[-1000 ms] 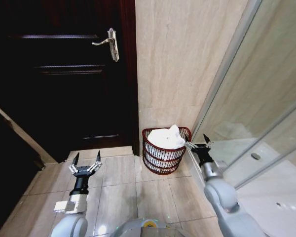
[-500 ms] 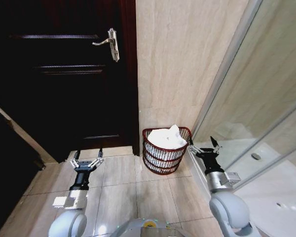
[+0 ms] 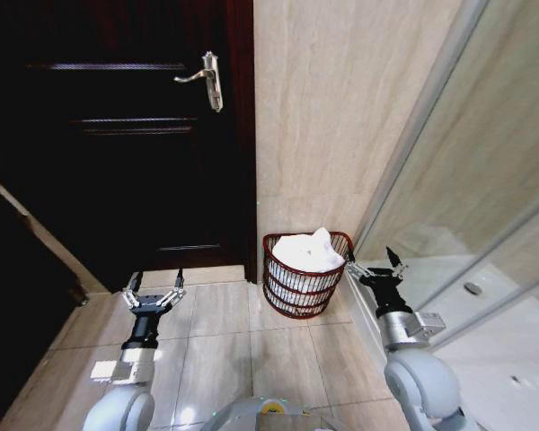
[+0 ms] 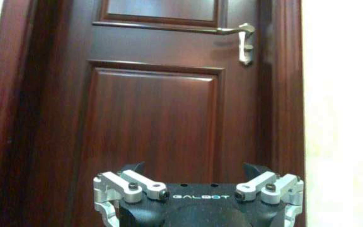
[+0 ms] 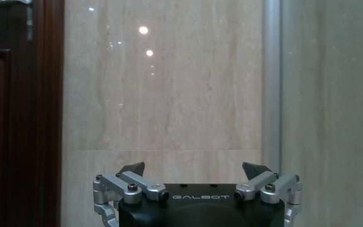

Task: Discard the used towel into the hamper.

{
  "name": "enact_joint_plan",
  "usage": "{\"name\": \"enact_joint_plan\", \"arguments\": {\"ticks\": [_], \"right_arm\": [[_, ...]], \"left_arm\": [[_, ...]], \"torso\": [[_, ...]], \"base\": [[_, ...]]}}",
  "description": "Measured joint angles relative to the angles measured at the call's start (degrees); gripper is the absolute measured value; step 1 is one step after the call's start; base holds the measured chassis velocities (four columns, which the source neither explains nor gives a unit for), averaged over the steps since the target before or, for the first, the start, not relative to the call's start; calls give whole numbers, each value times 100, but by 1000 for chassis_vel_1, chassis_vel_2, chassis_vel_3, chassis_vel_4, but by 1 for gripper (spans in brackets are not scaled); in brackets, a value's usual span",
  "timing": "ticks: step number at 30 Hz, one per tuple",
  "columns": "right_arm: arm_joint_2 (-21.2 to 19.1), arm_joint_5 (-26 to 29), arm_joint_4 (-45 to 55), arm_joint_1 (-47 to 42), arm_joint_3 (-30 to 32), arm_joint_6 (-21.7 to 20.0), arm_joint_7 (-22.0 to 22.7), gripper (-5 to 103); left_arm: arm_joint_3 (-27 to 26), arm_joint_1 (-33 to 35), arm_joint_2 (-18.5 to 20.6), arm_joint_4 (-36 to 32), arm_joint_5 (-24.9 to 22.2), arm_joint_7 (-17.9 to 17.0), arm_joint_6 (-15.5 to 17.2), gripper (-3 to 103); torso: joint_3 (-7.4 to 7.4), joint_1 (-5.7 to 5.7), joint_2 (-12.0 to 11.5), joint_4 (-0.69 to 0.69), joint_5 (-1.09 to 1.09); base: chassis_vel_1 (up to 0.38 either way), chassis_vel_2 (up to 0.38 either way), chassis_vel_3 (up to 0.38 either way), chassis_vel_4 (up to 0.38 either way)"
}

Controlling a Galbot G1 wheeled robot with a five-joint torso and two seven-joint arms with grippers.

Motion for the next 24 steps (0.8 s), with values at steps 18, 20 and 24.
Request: {"name": "enact_joint_plan", "arguments": {"ticks": [18,20,24], "right_arm": [[-46,-25,-19,141,13,-450,-114,100],[-57,-30,-19,143,-2,-465,-114,100],[-61,-57,-11,150,-56,-490,-114,100]], "left_arm": [[38,-150,-91,246,22,-50,-166,100],[34,-150,-93,252,22,-53,-167,100],[34,-163,-96,256,23,-55,-174,100]], "torso": [[0,0,0,0,0],[0,0,0,-1,0],[0,0,0,0,0]], "base": [[14,16,17,16],[0,0,0,0],[0,0,0,0]]}}
